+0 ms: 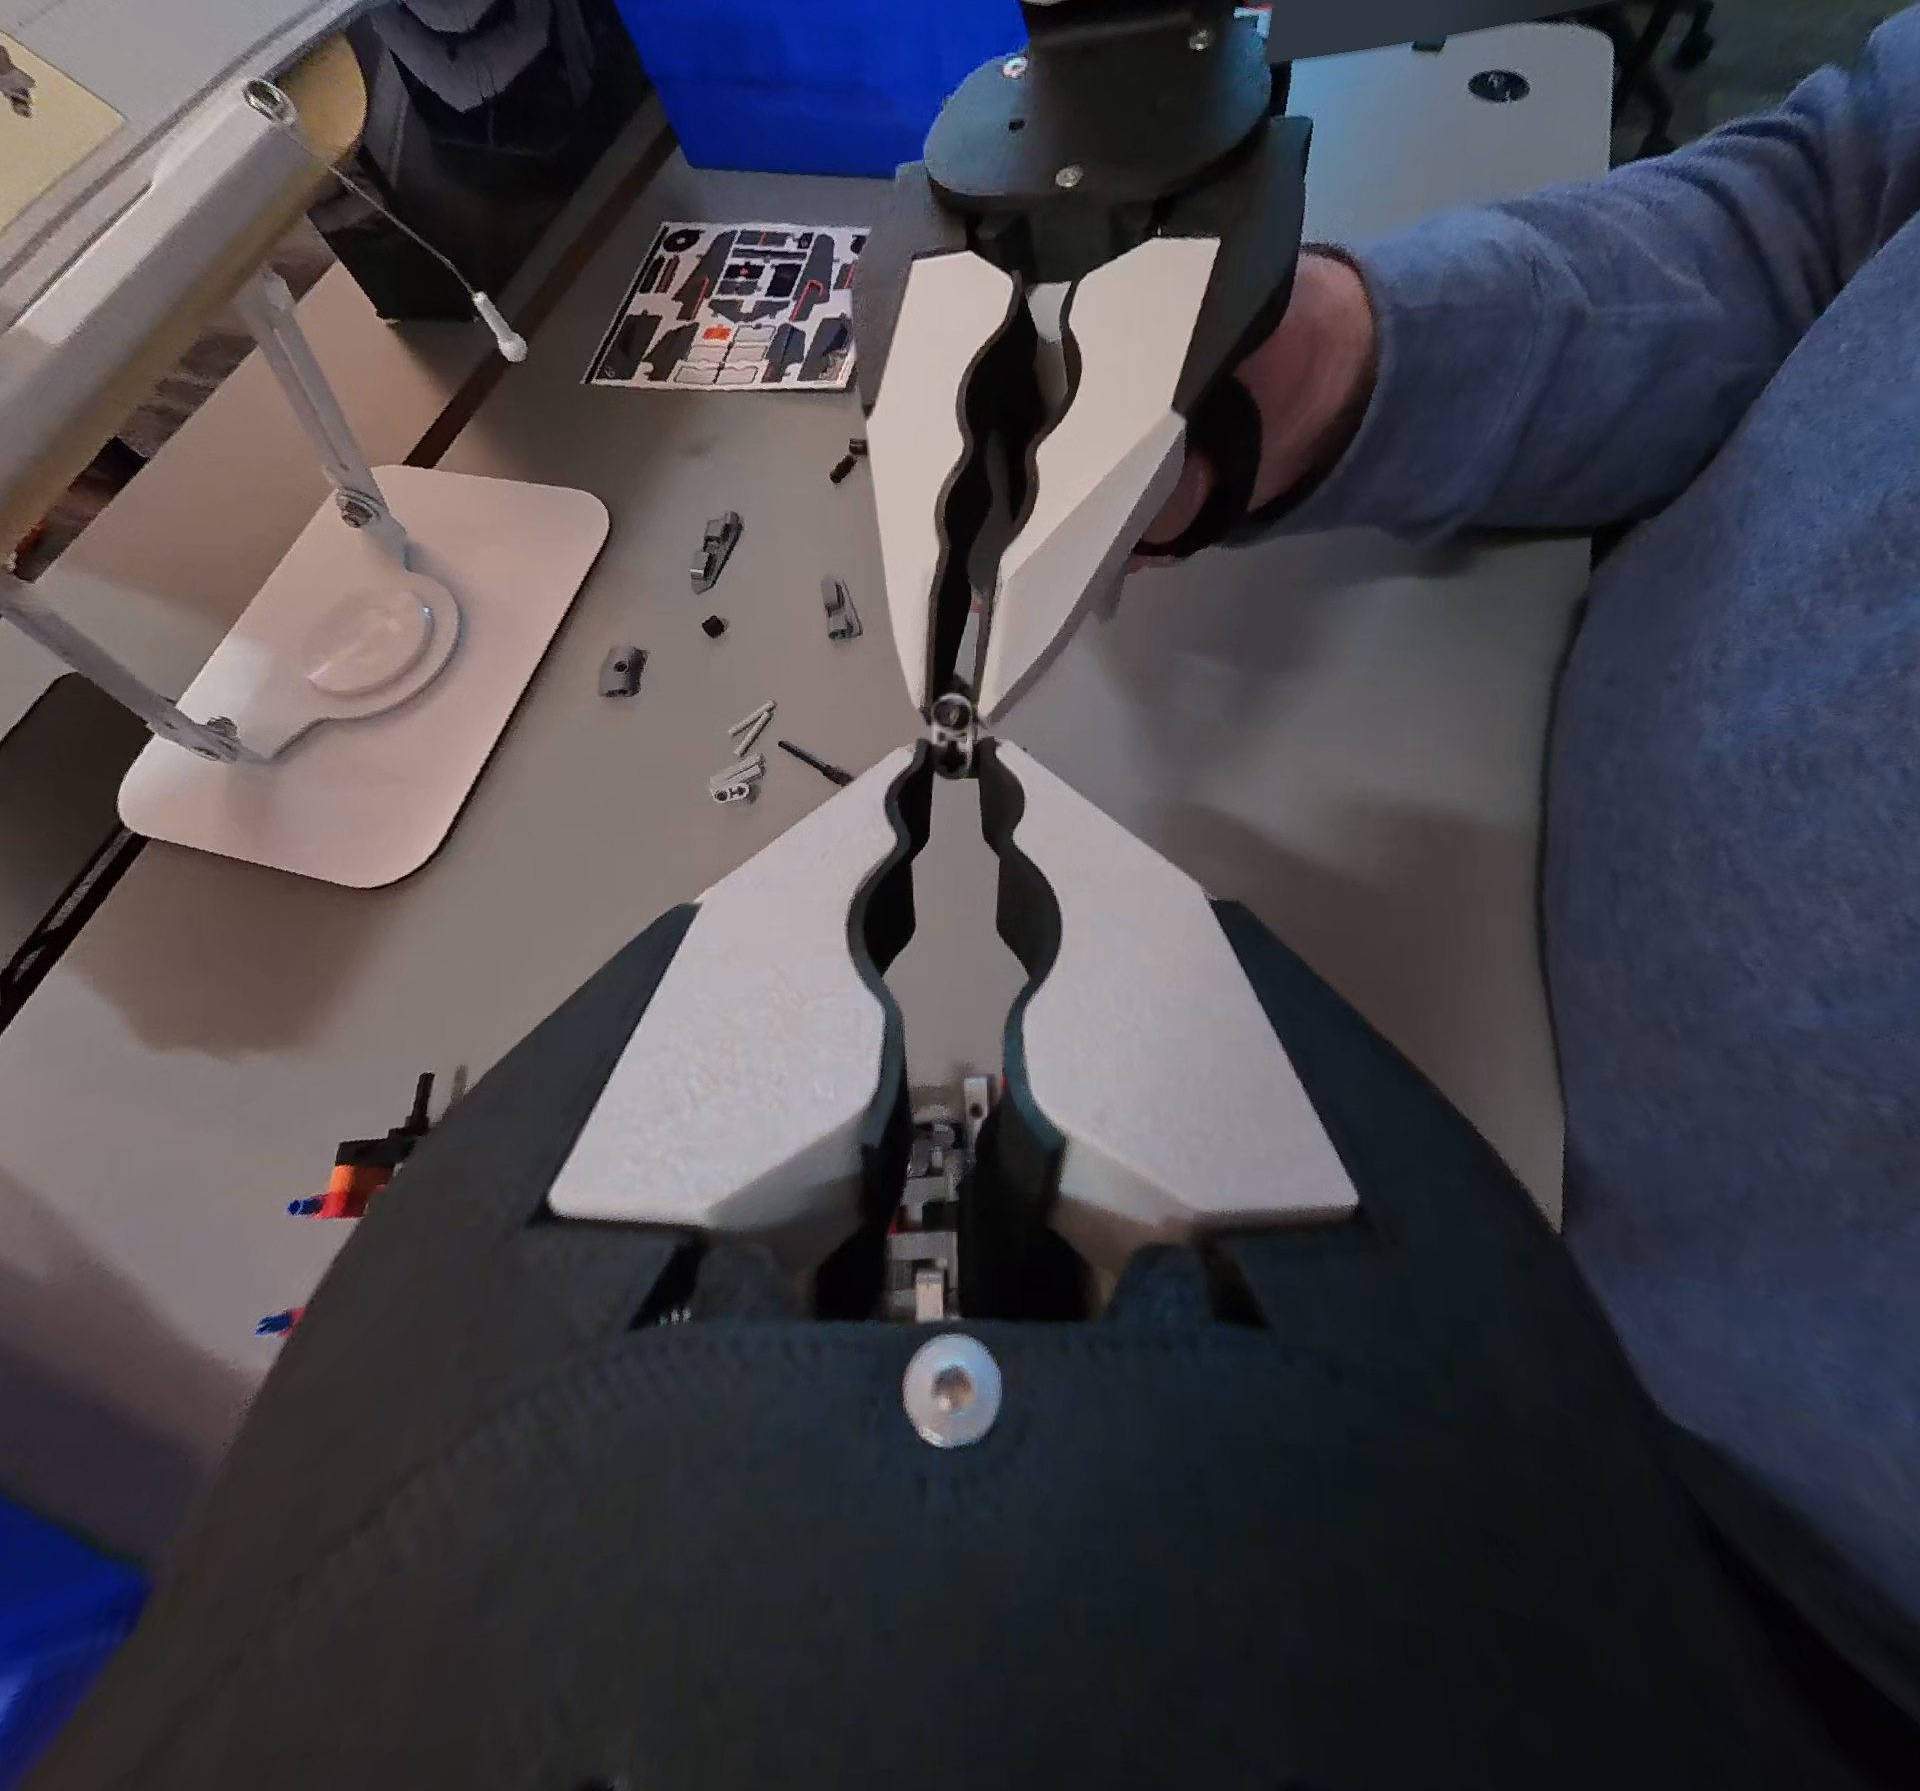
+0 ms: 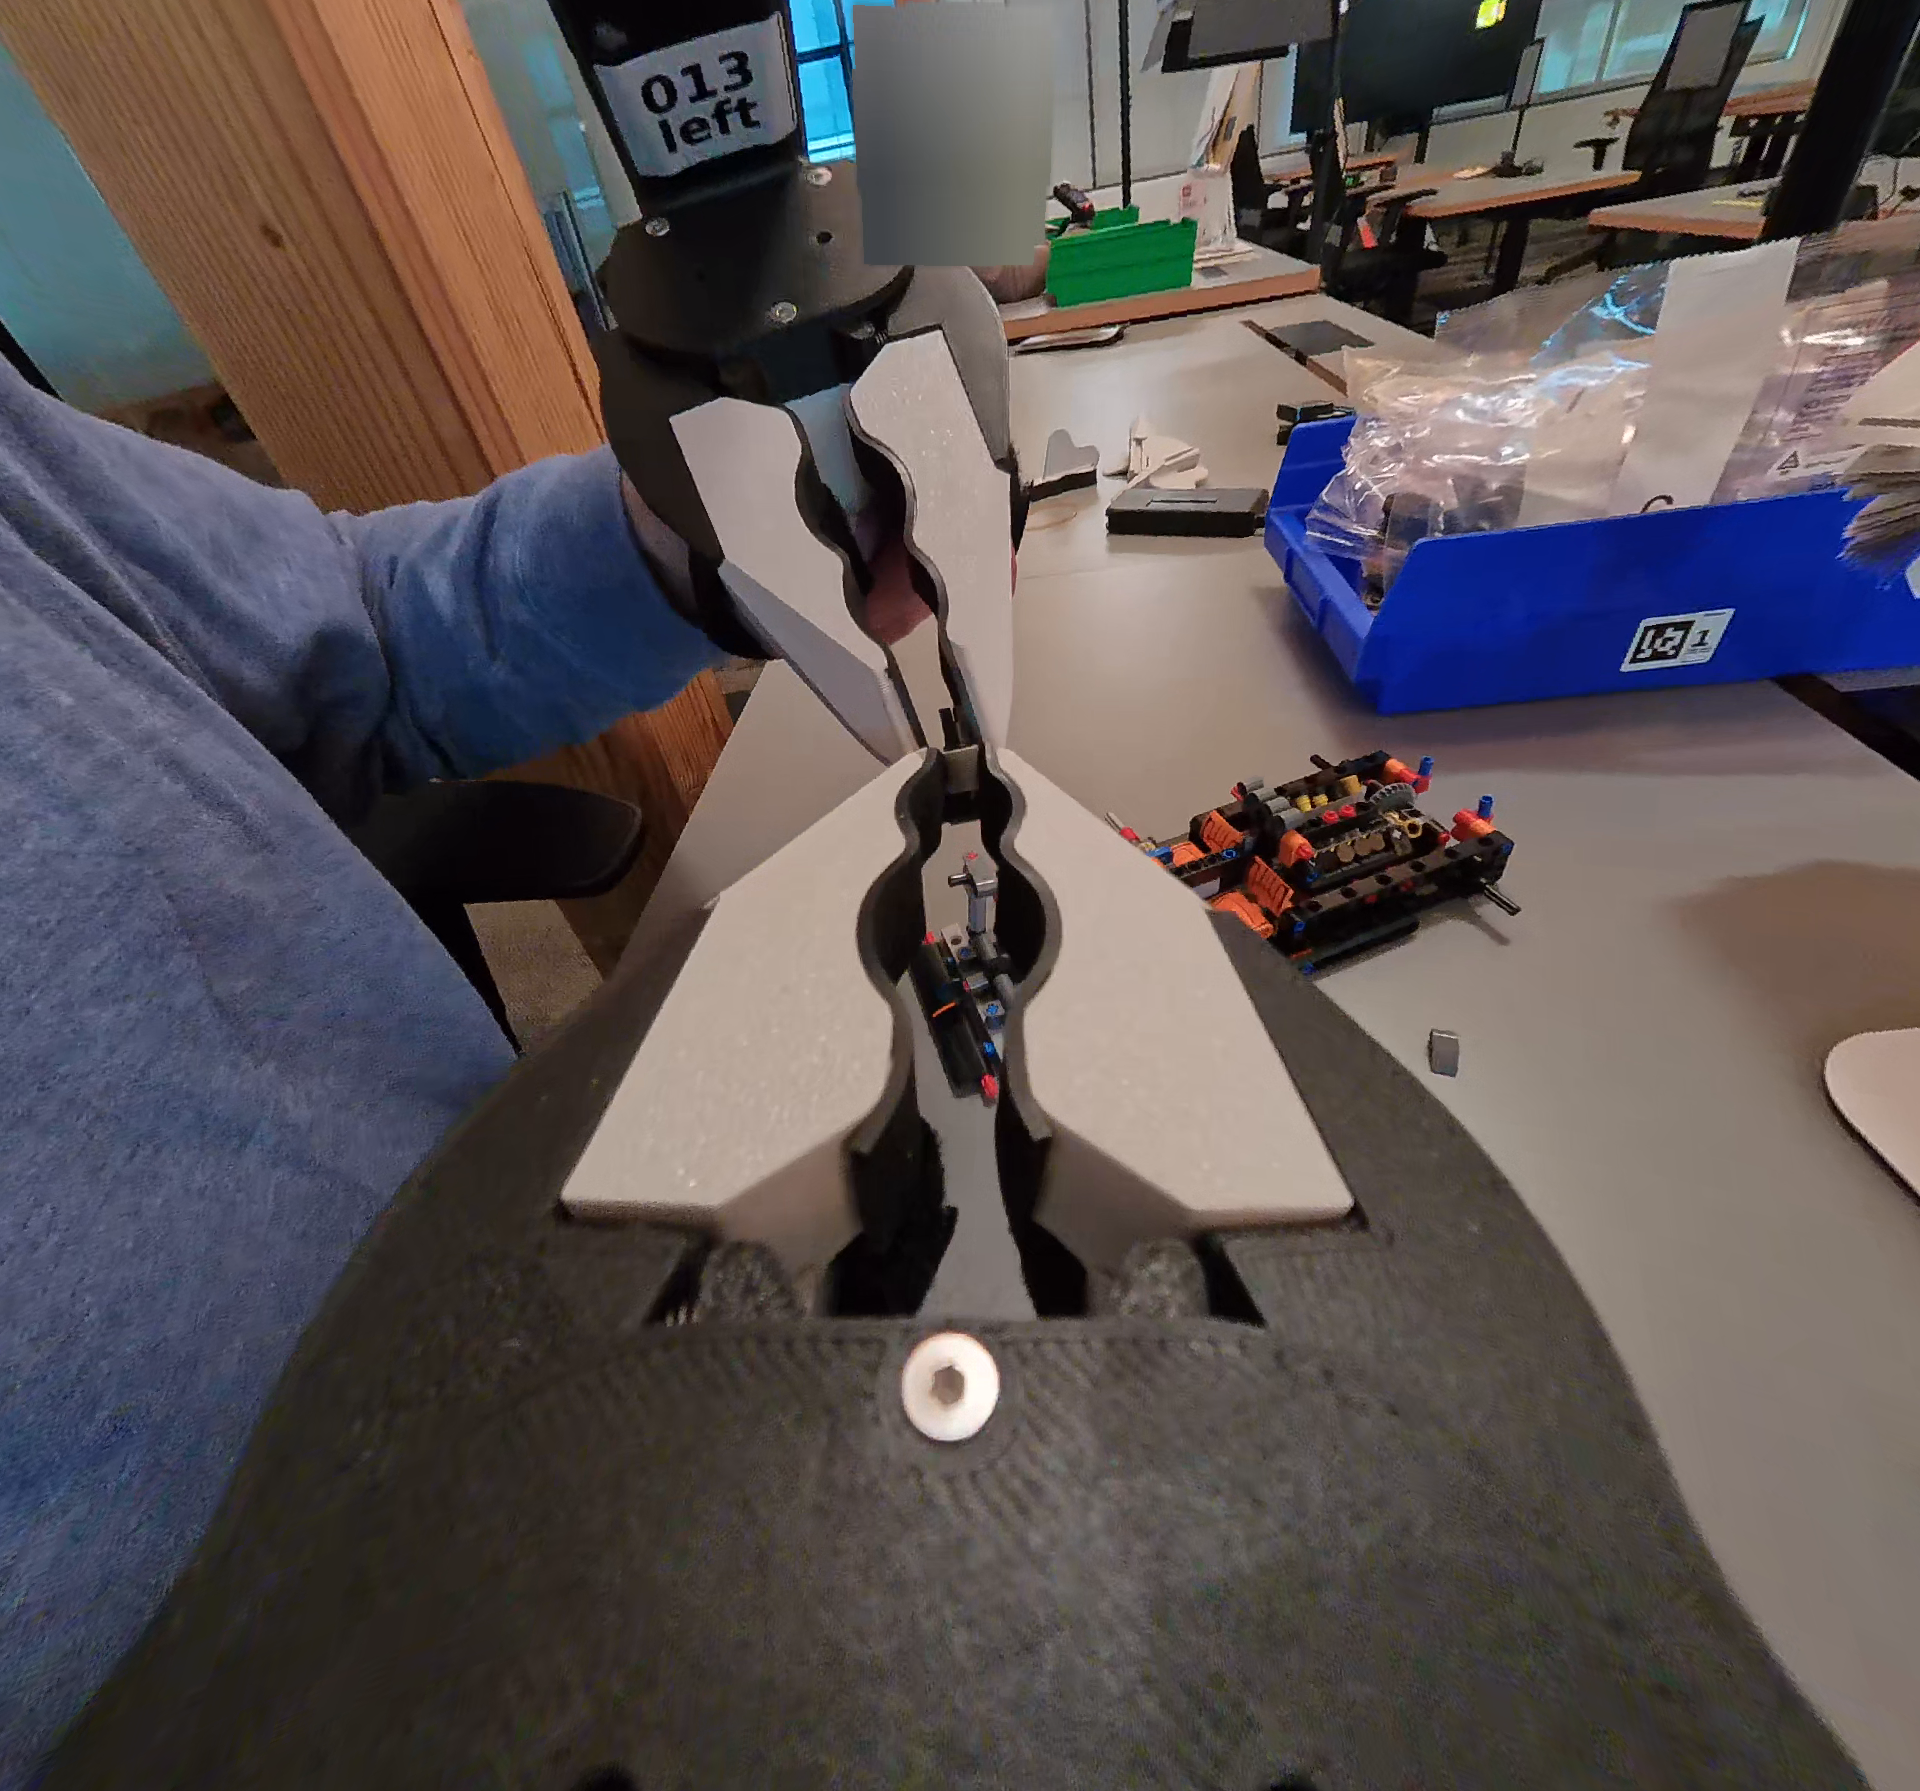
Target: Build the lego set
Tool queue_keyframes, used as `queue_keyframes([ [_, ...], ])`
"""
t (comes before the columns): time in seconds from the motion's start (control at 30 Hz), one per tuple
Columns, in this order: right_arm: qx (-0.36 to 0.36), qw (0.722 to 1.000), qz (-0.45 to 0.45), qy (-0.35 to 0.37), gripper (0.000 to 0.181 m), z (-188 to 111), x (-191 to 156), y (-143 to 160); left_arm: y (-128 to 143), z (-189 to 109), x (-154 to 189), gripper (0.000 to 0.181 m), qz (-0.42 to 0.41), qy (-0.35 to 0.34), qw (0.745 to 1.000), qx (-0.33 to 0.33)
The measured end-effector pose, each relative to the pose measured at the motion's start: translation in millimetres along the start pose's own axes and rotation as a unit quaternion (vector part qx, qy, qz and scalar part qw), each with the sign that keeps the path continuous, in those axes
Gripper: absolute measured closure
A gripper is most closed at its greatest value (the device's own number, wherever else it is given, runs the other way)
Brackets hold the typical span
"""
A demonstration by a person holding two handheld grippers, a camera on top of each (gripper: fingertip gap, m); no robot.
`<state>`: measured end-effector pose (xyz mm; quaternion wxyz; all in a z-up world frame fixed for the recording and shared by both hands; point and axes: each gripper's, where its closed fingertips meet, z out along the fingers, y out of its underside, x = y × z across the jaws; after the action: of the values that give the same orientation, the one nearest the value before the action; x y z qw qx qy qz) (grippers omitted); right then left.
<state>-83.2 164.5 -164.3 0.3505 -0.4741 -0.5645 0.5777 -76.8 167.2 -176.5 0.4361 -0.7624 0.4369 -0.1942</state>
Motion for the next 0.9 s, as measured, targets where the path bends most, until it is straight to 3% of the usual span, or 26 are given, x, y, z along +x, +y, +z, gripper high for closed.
queue_keyframes([
  [0.37,0.019,1.000,0.013,0.002,0.178,-5,3,-5,-7,2,-3,0.175,-0.024,0.002,0.999,0.031],
  [0.5,0.039,0.999,0.006,0.020,0.170,-11,9,-16,-16,1,-5,0.176,-0.073,0.015,0.993,0.091],
  [0.6,0.036,0.998,-0.032,0.039,0.169,-17,10,-22,-28,-7,-10,0.176,-0.136,0.032,0.974,0.178],
  [0.73,0.006,0.992,-0.103,0.073,0.167,-13,6,-24,-40,-19,-18,0.176,-0.222,0.071,0.929,0.287],
  [0.9,0.005,0.981,-0.152,0.120,0.159,-7,7,-33,-49,-22,-17,0.176,-0.262,0.104,0.893,0.350],
])
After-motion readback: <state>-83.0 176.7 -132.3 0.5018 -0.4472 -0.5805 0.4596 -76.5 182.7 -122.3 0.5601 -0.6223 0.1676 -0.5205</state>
